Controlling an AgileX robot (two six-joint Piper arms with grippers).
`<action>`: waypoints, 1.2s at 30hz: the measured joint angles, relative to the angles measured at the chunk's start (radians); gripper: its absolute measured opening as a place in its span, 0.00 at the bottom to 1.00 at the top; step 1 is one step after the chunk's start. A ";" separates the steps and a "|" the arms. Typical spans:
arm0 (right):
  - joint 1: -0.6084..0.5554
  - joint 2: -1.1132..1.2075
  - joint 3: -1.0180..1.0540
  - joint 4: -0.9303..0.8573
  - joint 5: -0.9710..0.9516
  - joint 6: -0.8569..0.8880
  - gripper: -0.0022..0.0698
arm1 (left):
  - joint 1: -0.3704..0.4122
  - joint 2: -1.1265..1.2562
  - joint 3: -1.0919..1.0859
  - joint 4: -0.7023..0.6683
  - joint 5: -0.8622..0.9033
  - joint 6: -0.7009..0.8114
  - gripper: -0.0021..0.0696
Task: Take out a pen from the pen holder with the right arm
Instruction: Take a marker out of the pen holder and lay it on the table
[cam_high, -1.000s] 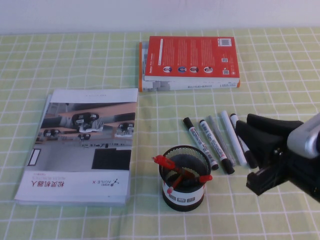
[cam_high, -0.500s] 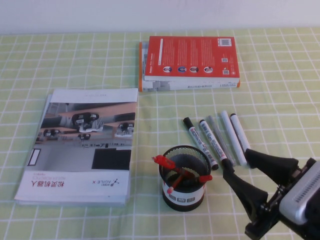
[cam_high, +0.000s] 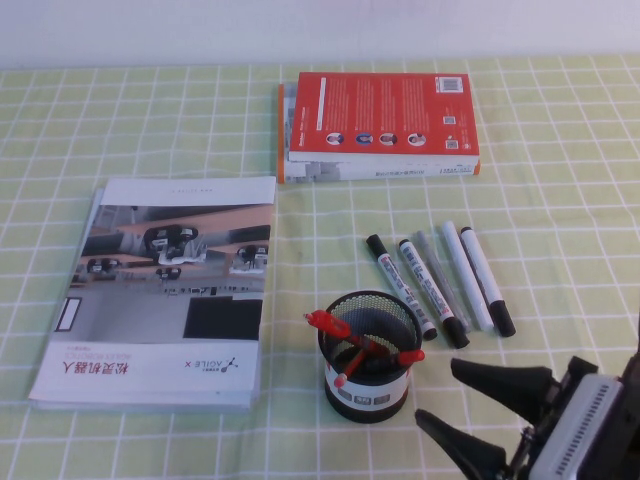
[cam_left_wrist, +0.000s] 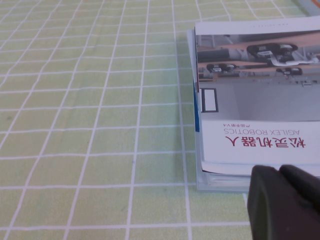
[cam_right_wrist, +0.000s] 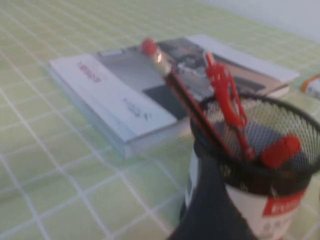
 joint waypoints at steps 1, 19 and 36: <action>0.001 0.000 -0.012 -0.003 0.000 0.000 0.57 | 0.000 0.000 0.000 0.000 0.000 0.000 0.02; 0.001 0.111 -0.143 0.061 -0.007 0.100 0.57 | 0.000 0.000 0.000 0.000 0.000 0.000 0.02; 0.001 0.162 -0.169 0.061 -0.009 0.120 0.53 | 0.000 0.000 0.000 0.000 0.000 0.000 0.02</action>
